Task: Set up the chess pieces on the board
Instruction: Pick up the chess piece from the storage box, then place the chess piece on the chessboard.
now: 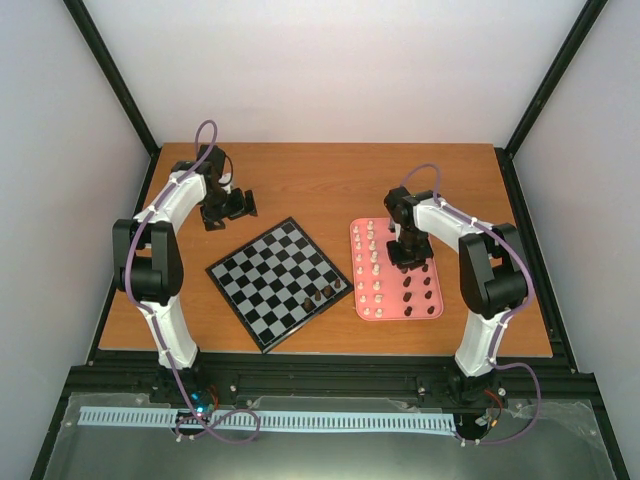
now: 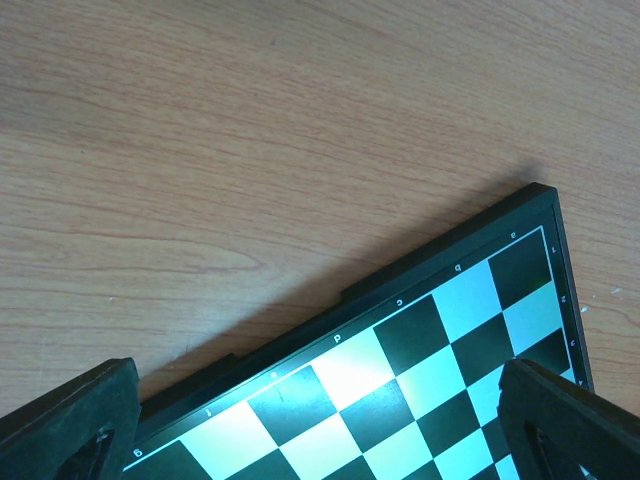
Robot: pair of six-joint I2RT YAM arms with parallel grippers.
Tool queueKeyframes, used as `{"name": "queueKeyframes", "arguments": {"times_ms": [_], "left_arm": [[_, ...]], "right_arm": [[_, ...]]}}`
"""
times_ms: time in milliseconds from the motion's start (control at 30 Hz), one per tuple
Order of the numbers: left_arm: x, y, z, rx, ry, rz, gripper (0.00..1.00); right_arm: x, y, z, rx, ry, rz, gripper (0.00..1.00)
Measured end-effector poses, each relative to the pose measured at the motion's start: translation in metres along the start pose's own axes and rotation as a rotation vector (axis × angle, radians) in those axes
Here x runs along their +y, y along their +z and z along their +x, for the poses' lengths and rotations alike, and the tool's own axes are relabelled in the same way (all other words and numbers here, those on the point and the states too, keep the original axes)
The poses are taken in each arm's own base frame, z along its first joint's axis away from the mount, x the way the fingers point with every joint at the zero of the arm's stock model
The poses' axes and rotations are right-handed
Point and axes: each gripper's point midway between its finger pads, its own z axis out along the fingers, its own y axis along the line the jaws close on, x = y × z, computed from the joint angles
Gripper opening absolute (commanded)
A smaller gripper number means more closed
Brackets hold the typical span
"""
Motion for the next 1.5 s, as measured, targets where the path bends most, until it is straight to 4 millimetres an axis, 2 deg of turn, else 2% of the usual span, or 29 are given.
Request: {"name": "queueKeyframes", "arguments": {"times_ms": [133, 333, 433, 600, 667, 733, 833, 867, 1000, 1100, 1267, 1500], "left_arm": [[0.000, 0.000, 0.000, 0.000, 0.000, 0.000, 1.00], [0.001, 0.000, -0.001, -0.003, 0.001, -0.004, 1.00], [0.000, 0.000, -0.001, -0.005, 0.008, -0.003, 1.00], [0.000, -0.001, -0.002, -0.009, 0.019, -0.003, 1.00], [0.000, -0.003, -0.002, -0.014, 0.020, -0.002, 1.00], [0.000, -0.006, -0.003, -0.024, 0.021, -0.007, 1.00], [0.001, -0.011, -0.004, -0.039, 0.023, -0.011, 1.00], [0.000, -0.012, -0.004, -0.042, 0.023, -0.010, 1.00], [-0.003, -0.014, -0.004, -0.046, 0.017, 0.004, 1.00], [-0.003, -0.015, -0.005, -0.055, 0.016, 0.010, 1.00], [-0.002, -0.021, -0.005, -0.072, 0.017, 0.001, 1.00], [0.008, -0.027, -0.010, -0.103, -0.012, -0.034, 1.00]], "right_arm": [[-0.003, 0.000, -0.001, -0.003, 0.004, 0.017, 0.05], [-0.008, -0.008, -0.011, -0.035, -0.001, 0.048, 0.04], [-0.008, -0.027, -0.026, -0.095, -0.002, 0.047, 0.03], [0.006, -0.082, -0.055, -0.240, -0.032, 0.012, 0.03], [0.024, -0.102, -0.058, -0.282, -0.071, -0.006, 0.03], [0.055, -0.120, -0.056, -0.317, -0.132, -0.034, 0.03], [0.114, -0.142, -0.042, -0.344, -0.241, -0.086, 0.03], [0.141, -0.149, -0.033, -0.348, -0.288, -0.111, 0.03], [0.211, -0.155, -0.001, -0.319, -0.418, -0.171, 0.03], [0.248, -0.146, 0.026, -0.269, -0.503, -0.198, 0.03], [0.271, -0.127, 0.057, -0.176, -0.577, -0.204, 0.03], [0.287, -0.103, 0.078, -0.091, -0.632, -0.184, 0.04]]}}
